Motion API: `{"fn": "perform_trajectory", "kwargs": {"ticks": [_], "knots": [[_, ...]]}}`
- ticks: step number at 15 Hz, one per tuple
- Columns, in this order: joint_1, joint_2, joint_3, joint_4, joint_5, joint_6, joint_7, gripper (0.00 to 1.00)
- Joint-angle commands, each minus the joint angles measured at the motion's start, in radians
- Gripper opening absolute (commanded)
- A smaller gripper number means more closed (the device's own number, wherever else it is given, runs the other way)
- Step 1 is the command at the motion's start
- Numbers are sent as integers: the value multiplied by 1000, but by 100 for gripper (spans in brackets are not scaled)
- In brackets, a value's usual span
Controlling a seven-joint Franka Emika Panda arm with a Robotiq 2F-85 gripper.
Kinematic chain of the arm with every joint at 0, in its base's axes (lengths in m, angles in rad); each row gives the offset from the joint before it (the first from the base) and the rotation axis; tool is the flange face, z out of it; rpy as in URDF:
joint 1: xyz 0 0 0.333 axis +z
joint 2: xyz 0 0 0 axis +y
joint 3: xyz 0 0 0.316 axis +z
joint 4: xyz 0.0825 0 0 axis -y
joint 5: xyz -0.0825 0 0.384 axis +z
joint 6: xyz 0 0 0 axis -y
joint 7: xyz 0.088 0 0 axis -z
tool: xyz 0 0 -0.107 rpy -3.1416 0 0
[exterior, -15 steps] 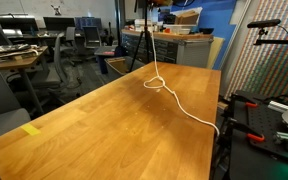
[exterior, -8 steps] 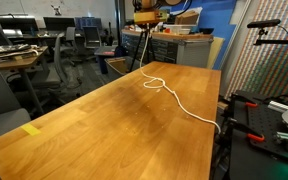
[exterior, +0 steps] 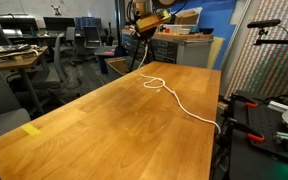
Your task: Tie a knot using the white rope
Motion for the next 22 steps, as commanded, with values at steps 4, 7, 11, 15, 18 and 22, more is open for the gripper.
{"fn": "perform_trajectory", "kwargs": {"ticks": [4, 7, 11, 15, 18, 22], "knots": [[-61, 69, 153, 45, 230, 87, -334, 7], [-68, 106, 191, 46, 371, 139, -505, 6], [-97, 139, 244, 56, 573, 112, -791, 7], [-145, 157, 303, 96, 744, 7, -1064, 10], [-139, 173, 331, 145, 788, -107, -1194, 4], [-41, 203, 335, 209, 676, -189, -1235, 5]]}}
